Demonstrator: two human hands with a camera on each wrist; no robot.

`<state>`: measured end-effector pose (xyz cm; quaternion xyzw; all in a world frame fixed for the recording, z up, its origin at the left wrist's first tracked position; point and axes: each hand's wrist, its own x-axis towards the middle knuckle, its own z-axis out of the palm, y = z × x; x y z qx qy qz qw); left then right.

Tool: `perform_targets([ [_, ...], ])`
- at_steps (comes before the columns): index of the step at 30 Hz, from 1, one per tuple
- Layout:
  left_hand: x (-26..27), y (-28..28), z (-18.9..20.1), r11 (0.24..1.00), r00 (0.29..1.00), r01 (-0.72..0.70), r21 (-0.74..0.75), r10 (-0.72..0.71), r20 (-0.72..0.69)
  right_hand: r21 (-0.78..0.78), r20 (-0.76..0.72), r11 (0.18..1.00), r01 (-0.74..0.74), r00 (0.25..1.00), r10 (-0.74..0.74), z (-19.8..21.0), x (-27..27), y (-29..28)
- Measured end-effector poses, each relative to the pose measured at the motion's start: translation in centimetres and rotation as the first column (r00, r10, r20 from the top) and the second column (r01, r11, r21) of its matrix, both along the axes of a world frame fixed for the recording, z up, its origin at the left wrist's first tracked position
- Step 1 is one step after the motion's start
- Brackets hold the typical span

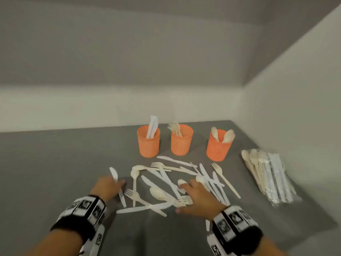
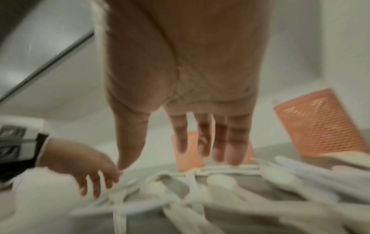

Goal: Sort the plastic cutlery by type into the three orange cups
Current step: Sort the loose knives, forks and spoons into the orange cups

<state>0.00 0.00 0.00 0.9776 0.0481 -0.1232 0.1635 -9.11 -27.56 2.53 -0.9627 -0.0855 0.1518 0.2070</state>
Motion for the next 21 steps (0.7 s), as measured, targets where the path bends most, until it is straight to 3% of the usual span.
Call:
perform_targets([
  [3,0.6,-1.4,-0.3,1.0,0.997,0.002,0.007,-0.002,-0.073,-0.214,0.092,0.976,0.034,0.996,-0.015,-1.1,1.6,1.4],
  [6,0.9,-3.7,-0.2,0.997,0.991,0.06,0.044,-0.054,-0.119,-0.296,0.027,0.951,0.085,0.996,-0.08,-2.3,2.3,0.7],
  [15,2.0,-6.1,-0.8,0.993,0.988,0.018,0.118,0.001,-0.154,-0.205,0.035,0.977,0.066,0.998,-0.06,-4.0,4.1,-2.2],
  [21,2.0,-6.1,-2.1,0.979,0.979,-0.164,0.121,0.176,-0.103,-0.146,0.045,0.988,0.057,0.998,-0.051,-3.6,5.2,-3.3],
])
